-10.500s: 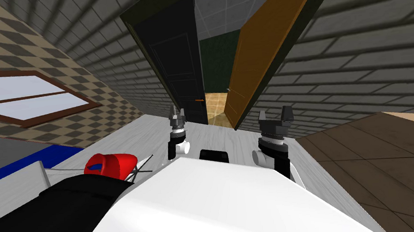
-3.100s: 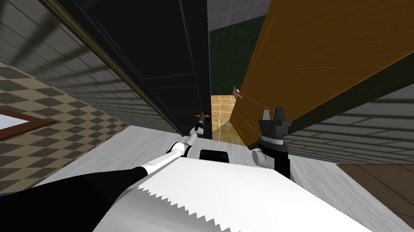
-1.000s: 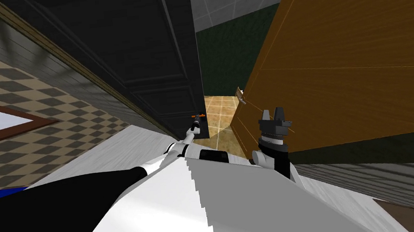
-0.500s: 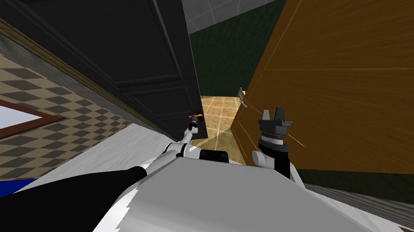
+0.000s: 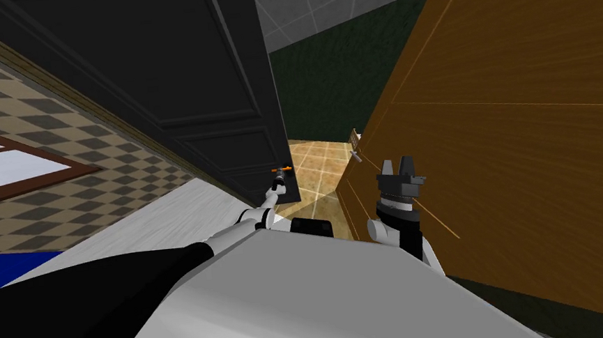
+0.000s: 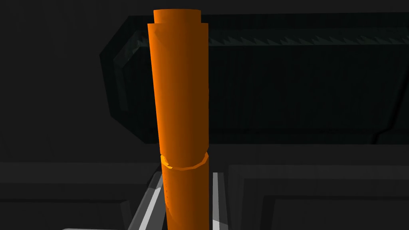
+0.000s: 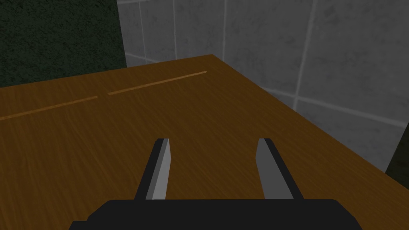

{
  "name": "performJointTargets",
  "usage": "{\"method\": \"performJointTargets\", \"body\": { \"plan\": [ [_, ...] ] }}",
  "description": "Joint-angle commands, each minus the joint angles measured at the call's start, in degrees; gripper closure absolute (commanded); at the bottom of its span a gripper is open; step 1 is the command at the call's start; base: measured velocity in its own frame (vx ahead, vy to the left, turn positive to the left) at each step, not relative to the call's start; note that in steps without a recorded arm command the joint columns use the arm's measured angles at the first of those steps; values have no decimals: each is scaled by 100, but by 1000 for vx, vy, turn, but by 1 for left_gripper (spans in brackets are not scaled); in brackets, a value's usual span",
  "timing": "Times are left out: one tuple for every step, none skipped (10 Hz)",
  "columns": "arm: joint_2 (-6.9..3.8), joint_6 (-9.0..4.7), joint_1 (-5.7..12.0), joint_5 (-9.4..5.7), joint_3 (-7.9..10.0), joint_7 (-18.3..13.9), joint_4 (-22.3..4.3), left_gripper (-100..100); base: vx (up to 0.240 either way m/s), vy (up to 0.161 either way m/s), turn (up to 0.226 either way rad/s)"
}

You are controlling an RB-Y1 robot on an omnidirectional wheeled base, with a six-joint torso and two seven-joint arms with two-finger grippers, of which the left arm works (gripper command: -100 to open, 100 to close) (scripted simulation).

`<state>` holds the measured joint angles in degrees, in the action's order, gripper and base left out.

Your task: Push the door open

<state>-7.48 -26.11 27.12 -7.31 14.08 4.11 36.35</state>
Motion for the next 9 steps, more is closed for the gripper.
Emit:
{"method": "performJointTargets", "body": {
  "plan": [
    [-71, -8, -56, -31, 115, 38, 83, 100, 170, -117, 71],
    [-91, -9, -62, -50, 172, 56, 82, 100, 166, -97, 68],
    [-110, -9, -68, -68, 227, 73, 81, 100, 177, -107, 68],
    [-110, -9, -68, -68, 227, 73, 81, 100, 111, -72, 45],
    [-139, -10, -77, -96, 312, 101, 79, 100, 154, -92, 67],
    [-149, -10, -81, -106, 344, 111, 78, 100, 207, -113, 68],
    [-160, -10, -84, -116, 375, 121, 77, 100, 190, -106, 64],
    [-159, 19, -113, -108, 341, 97, 67, 100, 82, -39, 43],
    [-152, -8, -86, -133, 440, 174, 60, 100, 127, -12, 90]
  ]
}}
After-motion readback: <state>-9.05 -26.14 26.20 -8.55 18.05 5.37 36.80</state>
